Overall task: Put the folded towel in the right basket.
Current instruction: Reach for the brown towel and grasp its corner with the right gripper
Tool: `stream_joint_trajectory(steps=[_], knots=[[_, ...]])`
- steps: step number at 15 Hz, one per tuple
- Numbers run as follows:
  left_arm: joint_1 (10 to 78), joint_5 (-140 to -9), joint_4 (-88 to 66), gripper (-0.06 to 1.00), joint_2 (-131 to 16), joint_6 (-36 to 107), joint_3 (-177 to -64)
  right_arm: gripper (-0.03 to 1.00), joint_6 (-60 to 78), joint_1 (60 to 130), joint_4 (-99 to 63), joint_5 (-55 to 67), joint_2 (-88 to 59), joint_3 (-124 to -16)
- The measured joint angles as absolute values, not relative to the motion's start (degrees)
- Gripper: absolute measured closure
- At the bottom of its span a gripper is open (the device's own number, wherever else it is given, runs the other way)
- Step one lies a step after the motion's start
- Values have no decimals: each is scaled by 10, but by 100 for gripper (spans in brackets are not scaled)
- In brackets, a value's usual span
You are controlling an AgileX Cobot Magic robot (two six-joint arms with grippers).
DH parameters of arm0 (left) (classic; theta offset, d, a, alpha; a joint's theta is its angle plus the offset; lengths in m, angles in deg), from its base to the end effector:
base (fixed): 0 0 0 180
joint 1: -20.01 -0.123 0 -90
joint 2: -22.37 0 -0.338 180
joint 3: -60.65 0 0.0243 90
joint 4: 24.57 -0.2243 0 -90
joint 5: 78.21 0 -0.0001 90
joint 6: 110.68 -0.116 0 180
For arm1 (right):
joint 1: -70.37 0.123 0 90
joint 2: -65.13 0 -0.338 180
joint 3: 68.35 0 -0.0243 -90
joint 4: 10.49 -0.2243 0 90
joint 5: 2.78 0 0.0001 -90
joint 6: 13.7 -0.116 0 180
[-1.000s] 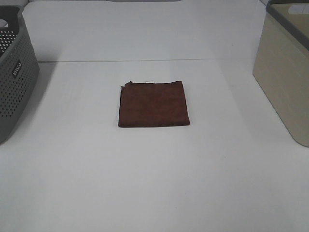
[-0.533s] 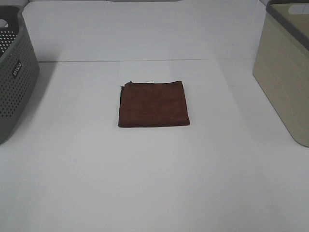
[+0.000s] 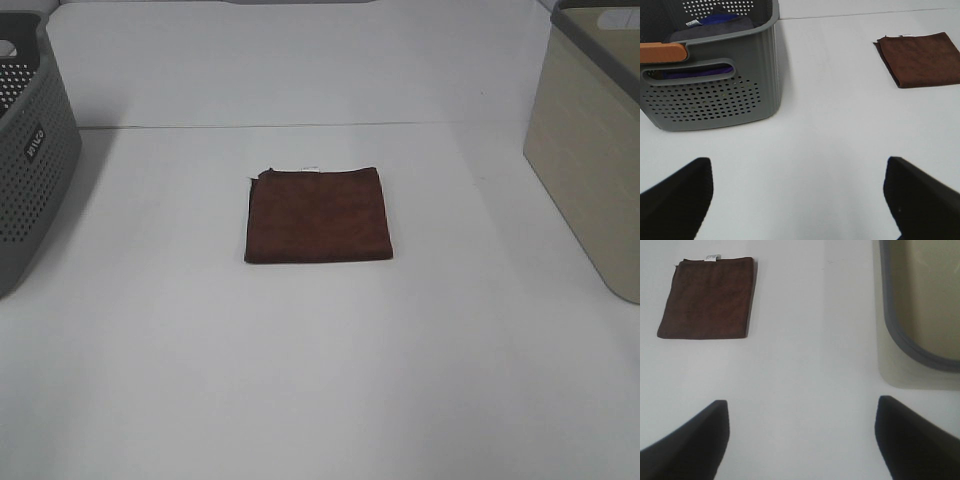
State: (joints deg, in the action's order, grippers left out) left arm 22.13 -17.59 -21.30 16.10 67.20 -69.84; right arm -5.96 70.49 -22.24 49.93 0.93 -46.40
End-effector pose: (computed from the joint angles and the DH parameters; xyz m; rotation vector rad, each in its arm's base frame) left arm -0.0606 -0.0035 0.2546 0.0780 2.0294 -0.0681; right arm 0.1511 0.0191 0.3811 -0.0890 2.4059 0.1927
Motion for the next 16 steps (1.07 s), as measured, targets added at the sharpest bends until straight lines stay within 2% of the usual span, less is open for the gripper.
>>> stream_joint_trajectory(steps=[4,11,16], knots=[[221,-176,-213,7,161,672,-698,21,17,712,-320,498,-131,-546],[221,-176,-213,7,161,672,-698,21,42,877,-332,484,-356,-646],[221,-176,-213,7,161,672,-698,21,42,886,-371,480,-527,-734]])
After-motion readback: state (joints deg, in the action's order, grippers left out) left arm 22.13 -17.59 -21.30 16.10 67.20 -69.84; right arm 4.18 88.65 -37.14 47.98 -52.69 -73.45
